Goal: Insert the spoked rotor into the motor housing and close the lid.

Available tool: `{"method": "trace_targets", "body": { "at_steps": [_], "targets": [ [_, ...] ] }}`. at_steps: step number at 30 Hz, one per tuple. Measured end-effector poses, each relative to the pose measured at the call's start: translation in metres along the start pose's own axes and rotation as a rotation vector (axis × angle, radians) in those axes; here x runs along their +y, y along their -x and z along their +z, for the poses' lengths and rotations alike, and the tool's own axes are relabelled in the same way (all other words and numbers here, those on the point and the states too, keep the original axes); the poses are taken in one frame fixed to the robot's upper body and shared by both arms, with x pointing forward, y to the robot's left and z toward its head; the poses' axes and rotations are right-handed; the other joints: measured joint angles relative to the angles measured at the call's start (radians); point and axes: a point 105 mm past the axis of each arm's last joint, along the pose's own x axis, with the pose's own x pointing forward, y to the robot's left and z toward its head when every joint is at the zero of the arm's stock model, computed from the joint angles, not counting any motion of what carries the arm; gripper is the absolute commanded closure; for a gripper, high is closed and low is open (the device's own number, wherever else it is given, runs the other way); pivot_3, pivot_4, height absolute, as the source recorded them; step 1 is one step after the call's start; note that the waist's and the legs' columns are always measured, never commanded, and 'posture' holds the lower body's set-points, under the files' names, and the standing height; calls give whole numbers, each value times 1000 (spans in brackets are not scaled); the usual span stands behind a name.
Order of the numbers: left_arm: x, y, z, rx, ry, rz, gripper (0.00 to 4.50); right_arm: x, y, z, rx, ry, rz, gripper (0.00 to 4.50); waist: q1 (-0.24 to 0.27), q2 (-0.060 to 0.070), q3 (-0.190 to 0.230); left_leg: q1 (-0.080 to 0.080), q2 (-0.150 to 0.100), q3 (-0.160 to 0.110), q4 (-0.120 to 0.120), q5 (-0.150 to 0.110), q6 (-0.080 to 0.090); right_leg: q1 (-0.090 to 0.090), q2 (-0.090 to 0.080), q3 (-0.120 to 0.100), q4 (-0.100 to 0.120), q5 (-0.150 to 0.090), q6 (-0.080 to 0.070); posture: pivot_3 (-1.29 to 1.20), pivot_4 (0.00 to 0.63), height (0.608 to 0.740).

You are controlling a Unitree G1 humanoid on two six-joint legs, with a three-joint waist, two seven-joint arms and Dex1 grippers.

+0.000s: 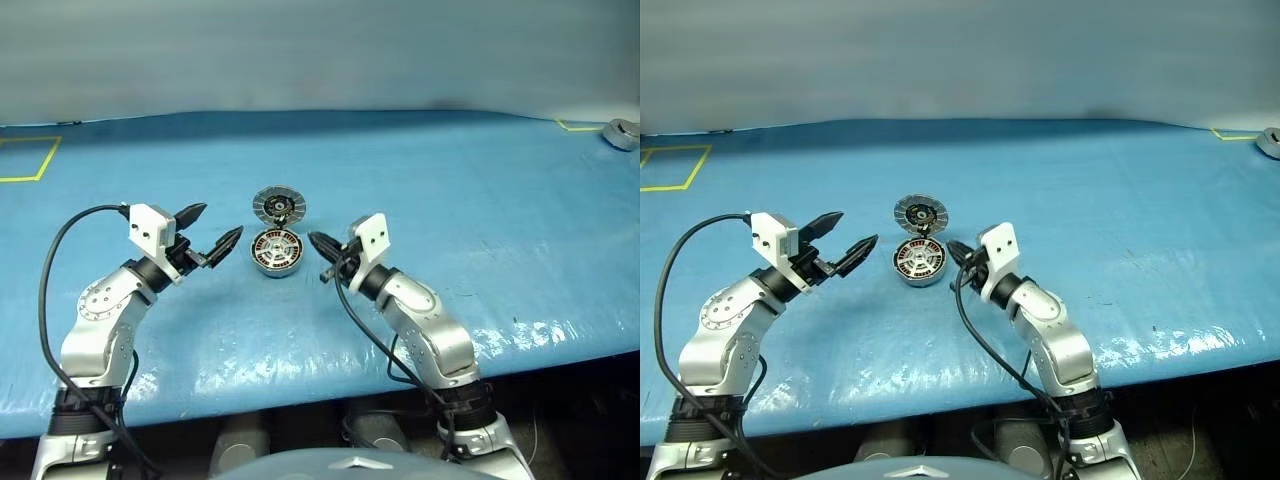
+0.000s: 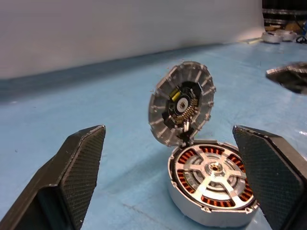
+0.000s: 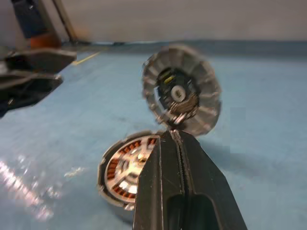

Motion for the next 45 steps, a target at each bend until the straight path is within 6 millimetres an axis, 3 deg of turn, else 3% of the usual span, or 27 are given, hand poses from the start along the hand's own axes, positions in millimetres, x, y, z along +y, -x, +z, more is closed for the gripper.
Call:
{"method": "trace_targets", "body": {
  "at_steps": [2,5,10,17,24,28,31,34,42,45],
  "targets": [
    [3,-3,-2,7,5,2,0,6,4,-9,40,-2,34,4486,0,0,0,0,0,0,1,0,0,0,1,0,1,-1,-1,0,150,740],
    [8,-14,-3,13,10,-4,592,12,9,-14,84,18,82,4500,4,0,0,0,0,1,4,0,0,1,2,0,1,-3,0,0,150,740],
    [22,-44,-1,-20,45,-12,2212,19,20,-24,167,20,163,4500,10,-1,0,0,-1,2,6,1,0,3,2,0,0,-2,1,0,150,740],
    [18,-85,13,-66,26,-115,4475,23,24,-29,206,17,187,4500,11,-2,0,-3,-2,0,4,0,0,1,3,-1,0,2,3,0,150,740],
    [22,-132,43,-47,-108,-184,4475,22,32,-39,237,5,135,4500,15,-3,0,-4,-5,-1,5,0,0,1,1,0,-2,3,6,0,150,740],
    [4,-140,35,21,-165,-321,4475,21,34,-38,243,9,121,4500,12,-3,0,-4,-5,-2,4,0,1,1,1,0,-2,2,6,0,150,740],
    [-27,-138,19,110,-217,-546,4475,22,39,-41,257,5,118,4500,13,-3,0,-5,-5,-2,4,0,1,1,1,-1,-2,1,6,0,150,740],
    [-44,-132,9,176,-262,-695,4475,19,45,-40,257,3,97,4500,11,-3,0,-4,-5,-2,5,0,1,1,1,0,-1,1,6,0,150,740],
    [-52,-118,22,169,-347,-829,4475,14,55,-50,288,-18,46,4500,4,-3,0,-4,-5,-3,6,0,1,1,1,0,1,1,6,0,150,740],
    [-54,-105,10,221,-380,-879,4475,13,55,-50,288,-17,42,4500,5,-3,0,-4,-5,-3,6,0,1,1,1,0,1,1,6,0,150,740]
  ]
}}
